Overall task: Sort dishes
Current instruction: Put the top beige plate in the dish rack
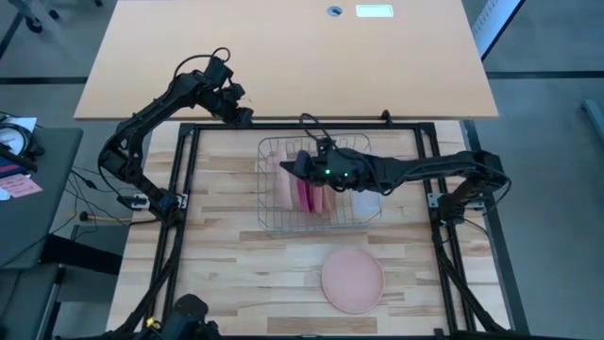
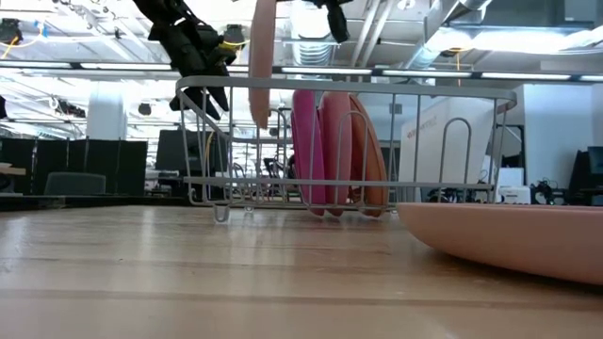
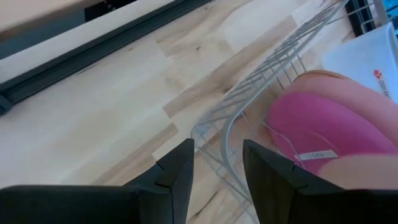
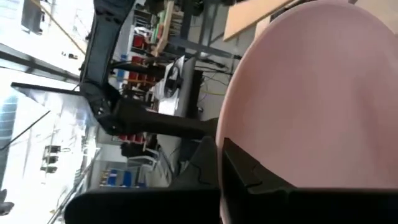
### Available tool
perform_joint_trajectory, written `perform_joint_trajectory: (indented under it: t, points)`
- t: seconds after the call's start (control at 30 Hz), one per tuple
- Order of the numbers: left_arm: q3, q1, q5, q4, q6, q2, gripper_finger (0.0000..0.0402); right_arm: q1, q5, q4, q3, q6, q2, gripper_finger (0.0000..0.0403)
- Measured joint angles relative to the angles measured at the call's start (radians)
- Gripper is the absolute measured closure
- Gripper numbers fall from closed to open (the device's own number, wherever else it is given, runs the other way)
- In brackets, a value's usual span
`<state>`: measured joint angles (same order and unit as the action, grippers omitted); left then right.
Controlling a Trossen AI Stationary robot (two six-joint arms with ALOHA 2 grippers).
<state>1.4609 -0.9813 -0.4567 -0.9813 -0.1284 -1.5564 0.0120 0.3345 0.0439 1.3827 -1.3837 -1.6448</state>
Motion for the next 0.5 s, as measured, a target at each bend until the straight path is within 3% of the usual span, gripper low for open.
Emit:
perform_joint_trajectory:
  t: [0.5]
  points:
    - [0.0, 0.055, -0.016, -0.039, 0.011, 0.0, 0.0269, -0.029, -0.047, -0.048, -0.002, -0.031, -0.048, 0.0403]
